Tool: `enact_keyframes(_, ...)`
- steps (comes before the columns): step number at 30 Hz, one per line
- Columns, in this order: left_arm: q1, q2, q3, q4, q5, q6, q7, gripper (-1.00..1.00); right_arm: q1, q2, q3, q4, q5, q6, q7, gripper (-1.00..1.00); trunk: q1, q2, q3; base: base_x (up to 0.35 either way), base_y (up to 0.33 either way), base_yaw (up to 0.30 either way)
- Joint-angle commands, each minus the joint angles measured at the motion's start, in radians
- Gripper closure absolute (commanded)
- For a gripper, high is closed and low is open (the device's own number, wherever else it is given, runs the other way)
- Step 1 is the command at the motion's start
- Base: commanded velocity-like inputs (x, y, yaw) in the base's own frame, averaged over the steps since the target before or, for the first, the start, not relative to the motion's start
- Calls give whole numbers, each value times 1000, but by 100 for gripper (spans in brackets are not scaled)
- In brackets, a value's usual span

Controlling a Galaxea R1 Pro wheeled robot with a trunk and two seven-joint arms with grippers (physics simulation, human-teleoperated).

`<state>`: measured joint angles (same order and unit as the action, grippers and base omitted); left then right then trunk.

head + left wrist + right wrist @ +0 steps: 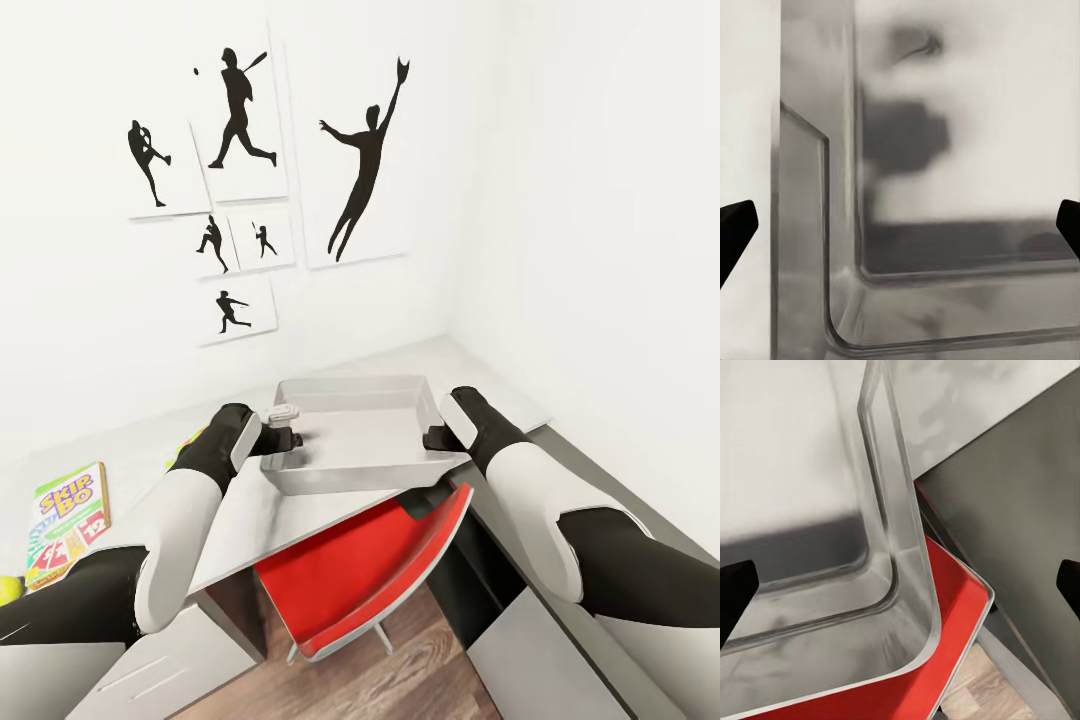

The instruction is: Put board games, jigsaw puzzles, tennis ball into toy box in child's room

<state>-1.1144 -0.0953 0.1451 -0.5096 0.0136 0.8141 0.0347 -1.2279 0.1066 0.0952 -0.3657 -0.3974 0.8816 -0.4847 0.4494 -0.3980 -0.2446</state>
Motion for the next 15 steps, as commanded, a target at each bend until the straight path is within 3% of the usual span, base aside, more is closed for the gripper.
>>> enact_keyframes(1, -1, -1, 6, -2, 2, 5, 4, -100, -1, -1, 8, -1, -11, 4, -8, -100, 1, -2, -2, 0, 0, 0)
enact_keyframes(15, -1, 1, 9, -21, 3, 9, 0, -100, -1, -1, 6, -7, -12, 4, -5, -100, 1, -2, -2, 0, 0, 0)
